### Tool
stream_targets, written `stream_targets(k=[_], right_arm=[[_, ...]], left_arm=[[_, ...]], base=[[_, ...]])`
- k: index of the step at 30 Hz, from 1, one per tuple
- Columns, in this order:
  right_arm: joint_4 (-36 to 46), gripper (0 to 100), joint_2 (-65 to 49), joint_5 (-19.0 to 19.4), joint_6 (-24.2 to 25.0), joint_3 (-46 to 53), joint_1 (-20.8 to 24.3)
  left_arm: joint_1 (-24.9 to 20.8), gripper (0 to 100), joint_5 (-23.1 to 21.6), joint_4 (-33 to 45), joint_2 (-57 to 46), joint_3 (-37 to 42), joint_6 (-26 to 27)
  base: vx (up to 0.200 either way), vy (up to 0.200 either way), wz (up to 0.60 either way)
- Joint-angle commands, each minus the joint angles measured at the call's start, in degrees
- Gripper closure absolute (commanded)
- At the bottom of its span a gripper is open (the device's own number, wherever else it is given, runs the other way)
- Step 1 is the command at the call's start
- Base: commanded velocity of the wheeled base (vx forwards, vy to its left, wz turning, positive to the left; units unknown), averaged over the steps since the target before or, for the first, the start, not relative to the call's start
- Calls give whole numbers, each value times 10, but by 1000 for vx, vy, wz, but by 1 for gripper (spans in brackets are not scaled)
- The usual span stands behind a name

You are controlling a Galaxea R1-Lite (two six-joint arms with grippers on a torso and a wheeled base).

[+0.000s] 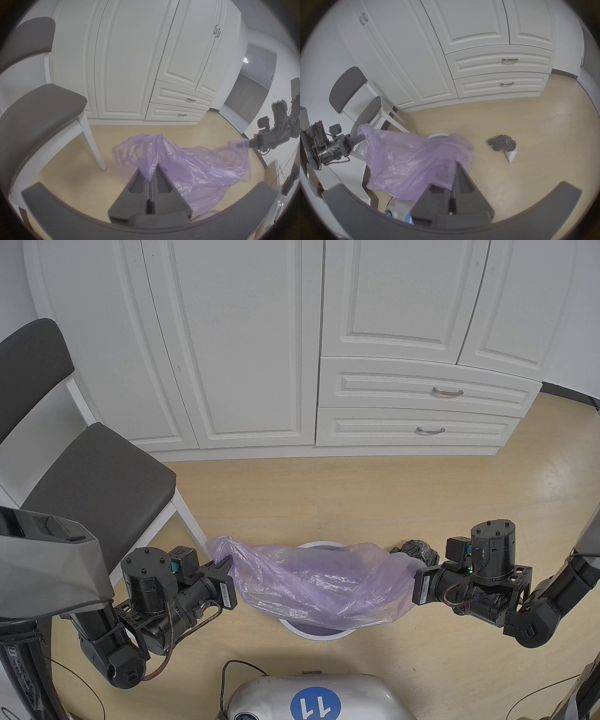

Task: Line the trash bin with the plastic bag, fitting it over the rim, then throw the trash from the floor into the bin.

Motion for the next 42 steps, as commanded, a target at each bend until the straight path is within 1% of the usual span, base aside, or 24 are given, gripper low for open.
stream_targets(k=[1, 5, 8, 12, 19, 28, 36, 42], right_arm=[[0, 100, -6, 0, -13, 4, -9], [1, 100, -7, 2, -29, 10, -16], [1, 100, -9, 2, -37, 13, -20], [1, 100, -14, 2, -46, 19, -22], [1, 100, -32, 3, -78, 33, -35], [0, 100, -36, 3, -119, 51, -40], [0, 100, -40, -1, -151, 62, -40], [0, 100, -54, -3, -155, 62, -40]], left_arm=[[13, 100, -1, 0, -17, 10, 0], [28, 100, -7, 0, -23, 13, 1], [30, 100, -15, 0, -23, 14, 1], [31, 100, -15, 0, -21, 15, 3], [37, 100, -16, 0, -23, 28, 29], [41, 100, -16, 0, -23, 46, 63], [41, 100, -16, -1, -24, 49, 66], [39, 100, -16, 0, -30, 56, 67]], base=[[0, 0, 0], [0, 0, 0], [0, 0, 0], [0, 0, 0], [0, 0, 0], [0, 0, 0], [0, 0, 0], [0, 0, 0]])
